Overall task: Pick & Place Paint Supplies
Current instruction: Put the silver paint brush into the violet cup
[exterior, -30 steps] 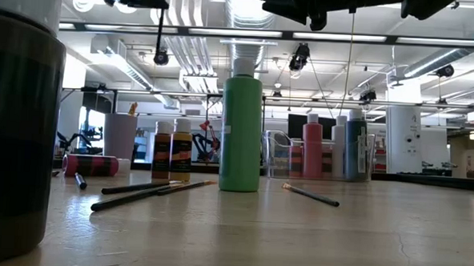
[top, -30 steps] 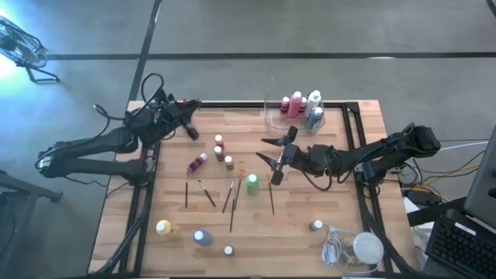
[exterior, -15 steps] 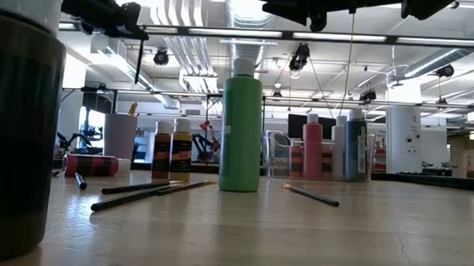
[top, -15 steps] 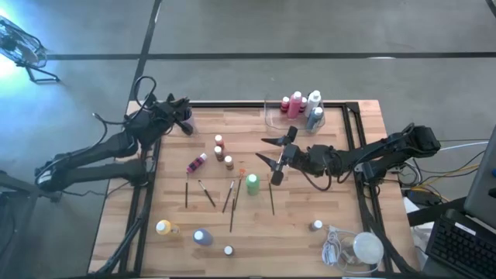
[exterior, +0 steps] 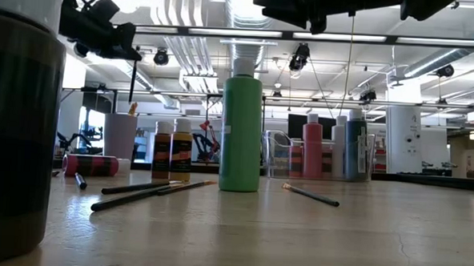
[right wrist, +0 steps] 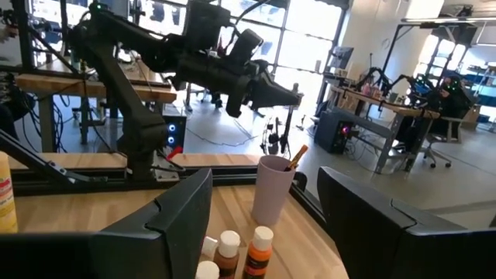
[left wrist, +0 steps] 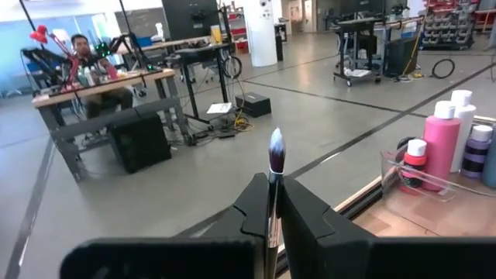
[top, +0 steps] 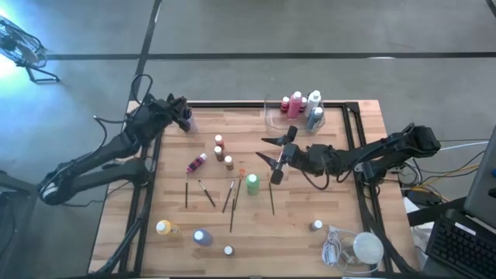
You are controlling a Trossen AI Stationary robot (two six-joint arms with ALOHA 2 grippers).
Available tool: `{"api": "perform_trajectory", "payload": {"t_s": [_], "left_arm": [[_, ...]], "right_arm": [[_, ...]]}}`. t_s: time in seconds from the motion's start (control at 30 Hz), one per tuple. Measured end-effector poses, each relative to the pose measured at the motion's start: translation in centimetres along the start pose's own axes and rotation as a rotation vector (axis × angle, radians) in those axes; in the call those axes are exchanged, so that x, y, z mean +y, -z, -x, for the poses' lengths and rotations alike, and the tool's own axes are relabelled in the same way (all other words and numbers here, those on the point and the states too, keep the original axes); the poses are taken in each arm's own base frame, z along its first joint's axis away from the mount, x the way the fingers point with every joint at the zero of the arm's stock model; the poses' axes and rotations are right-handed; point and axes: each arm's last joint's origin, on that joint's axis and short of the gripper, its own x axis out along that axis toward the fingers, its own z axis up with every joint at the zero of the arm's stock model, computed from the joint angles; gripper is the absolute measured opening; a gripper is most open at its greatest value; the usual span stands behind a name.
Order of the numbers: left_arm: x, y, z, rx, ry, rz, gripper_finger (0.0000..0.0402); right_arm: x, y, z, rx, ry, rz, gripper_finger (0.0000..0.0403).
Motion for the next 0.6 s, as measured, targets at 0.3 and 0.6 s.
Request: {"api": "perform_trajectory", "payload": {"t_s": [0.3,0.6], "left_arm": [[1.0,2.0,-0.5,0.054,-0.022,0.027,0.0017],[1.6,4.4,-1.0,0.079,-0.025,0.068,0.0017]], "right_arm": [[-0.1,0.1,0.0,0.005,0.002,0.002,0.0218],[-0.1,0.1,-0.1,0.005,0.0,0.002,0.0241]]}}
